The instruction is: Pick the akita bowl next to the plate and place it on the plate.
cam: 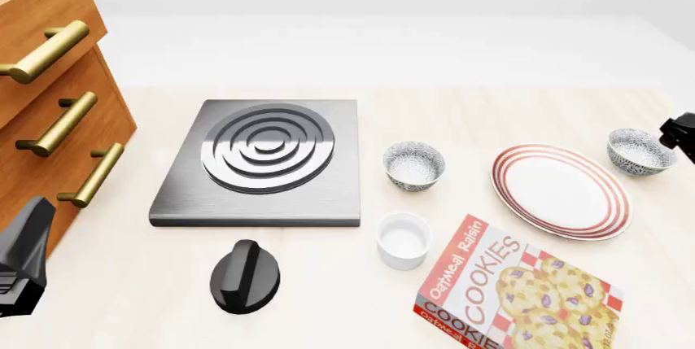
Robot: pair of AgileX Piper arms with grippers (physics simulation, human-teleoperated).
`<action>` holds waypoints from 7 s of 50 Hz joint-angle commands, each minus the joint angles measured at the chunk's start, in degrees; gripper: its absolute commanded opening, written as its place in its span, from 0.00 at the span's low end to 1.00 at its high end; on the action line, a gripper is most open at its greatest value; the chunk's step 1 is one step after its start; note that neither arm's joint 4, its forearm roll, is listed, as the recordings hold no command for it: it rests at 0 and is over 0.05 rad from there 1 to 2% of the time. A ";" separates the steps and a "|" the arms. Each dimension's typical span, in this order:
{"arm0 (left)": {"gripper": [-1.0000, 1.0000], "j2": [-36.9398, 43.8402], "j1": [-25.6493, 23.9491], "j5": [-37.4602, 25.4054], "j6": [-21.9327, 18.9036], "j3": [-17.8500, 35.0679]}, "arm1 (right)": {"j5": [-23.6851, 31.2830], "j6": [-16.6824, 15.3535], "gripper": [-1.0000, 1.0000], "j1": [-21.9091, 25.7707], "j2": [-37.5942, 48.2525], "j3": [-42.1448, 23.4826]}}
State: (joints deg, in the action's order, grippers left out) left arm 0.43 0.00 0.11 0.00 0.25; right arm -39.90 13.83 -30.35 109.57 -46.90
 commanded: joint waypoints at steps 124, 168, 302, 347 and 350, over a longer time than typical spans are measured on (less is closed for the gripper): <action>1.00 0.00 0.00 0.00 0.00 0.00 | 1.95 2.01 1.00 1.28 12.38 -6.41; 1.00 0.00 0.00 0.00 0.00 0.00 | 3.12 2.55 0.00 0.75 13.82 -7.99; 1.00 0.00 0.00 0.00 0.00 0.00 | 12.36 7.12 0.00 6.61 -16.76 4.40; 1.00 0.00 0.00 0.00 0.00 0.00 | 11.84 7.20 0.00 10.79 -19.60 8.54; 1.00 0.00 0.00 0.00 0.00 0.00 | 11.62 7.09 0.00 11.06 -19.65 8.86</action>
State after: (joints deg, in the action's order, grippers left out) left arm 0.43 0.00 0.11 0.00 0.25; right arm -27.85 20.73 -20.21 90.45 -38.63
